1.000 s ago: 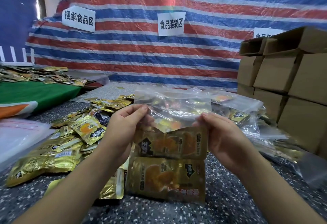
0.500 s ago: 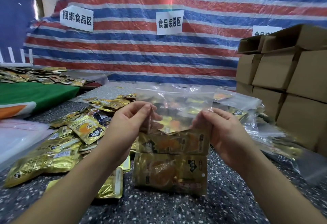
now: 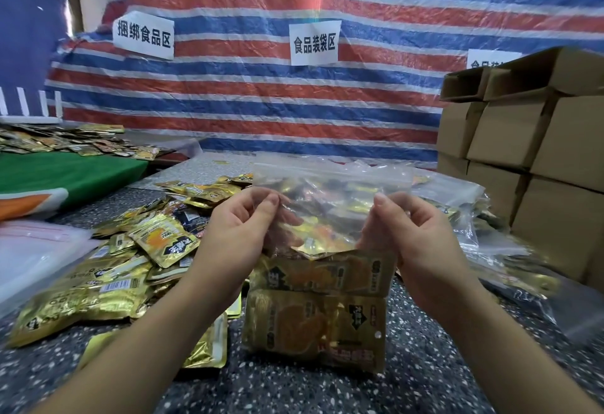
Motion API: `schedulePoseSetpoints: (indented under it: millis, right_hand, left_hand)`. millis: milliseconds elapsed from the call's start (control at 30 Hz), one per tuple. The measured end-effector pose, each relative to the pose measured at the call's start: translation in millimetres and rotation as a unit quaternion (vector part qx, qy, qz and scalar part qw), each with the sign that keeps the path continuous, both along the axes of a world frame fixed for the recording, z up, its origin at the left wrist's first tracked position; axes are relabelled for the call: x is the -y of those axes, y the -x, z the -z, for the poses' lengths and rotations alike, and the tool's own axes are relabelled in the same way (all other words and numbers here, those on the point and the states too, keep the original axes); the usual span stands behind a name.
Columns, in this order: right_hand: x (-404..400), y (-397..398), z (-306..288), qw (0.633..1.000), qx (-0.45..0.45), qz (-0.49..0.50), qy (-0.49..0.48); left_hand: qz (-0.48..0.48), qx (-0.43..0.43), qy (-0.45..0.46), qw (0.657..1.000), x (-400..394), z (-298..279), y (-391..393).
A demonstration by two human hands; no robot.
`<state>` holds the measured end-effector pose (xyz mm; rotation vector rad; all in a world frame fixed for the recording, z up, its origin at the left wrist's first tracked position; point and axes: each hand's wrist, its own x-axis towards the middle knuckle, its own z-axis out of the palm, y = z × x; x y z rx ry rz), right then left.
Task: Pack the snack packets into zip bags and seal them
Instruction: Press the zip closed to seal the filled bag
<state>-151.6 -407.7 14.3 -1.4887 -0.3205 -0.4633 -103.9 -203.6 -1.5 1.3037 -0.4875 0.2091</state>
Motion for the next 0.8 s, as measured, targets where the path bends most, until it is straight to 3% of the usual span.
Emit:
schedulePoseSetpoints:
  millis: [167, 300, 467, 567, 800]
  right_hand:
    - [-2.7, -3.4, 0.6, 0.992, -0.050, 0.059, -0.096]
    - [-2.0, -7.6, 0.6, 0.983, -0.113, 0.030, -0.141]
    - [7.4, -17.3, 14.5, 0.985, -0.145, 0.080, -0.042]
    - [12.0, -20.3, 19.8, 0.986, -0.137, 0.098, 0.014]
    - [16.2, -23.2, 23.7, 0.987, -0.109, 0.103, 0.060]
  left_hand:
    - [-0.066, 0.050, -0.025, 0.996, 3.1, -1.4, 4.4]
    - [-0.062, -0.014, -0.010, 0.998, 3.0, 1.1, -1.3]
    - [-0.030, -0.111, -0.074, 0.991, 6.8, 14.3, -12.8]
    - [0.001, -0.109, -0.072, 0.991, 5.3, 16.1, -14.6]
    - [-0.032, -0.069, -0.077, 0.994, 0.6, 21.3, -21.8]
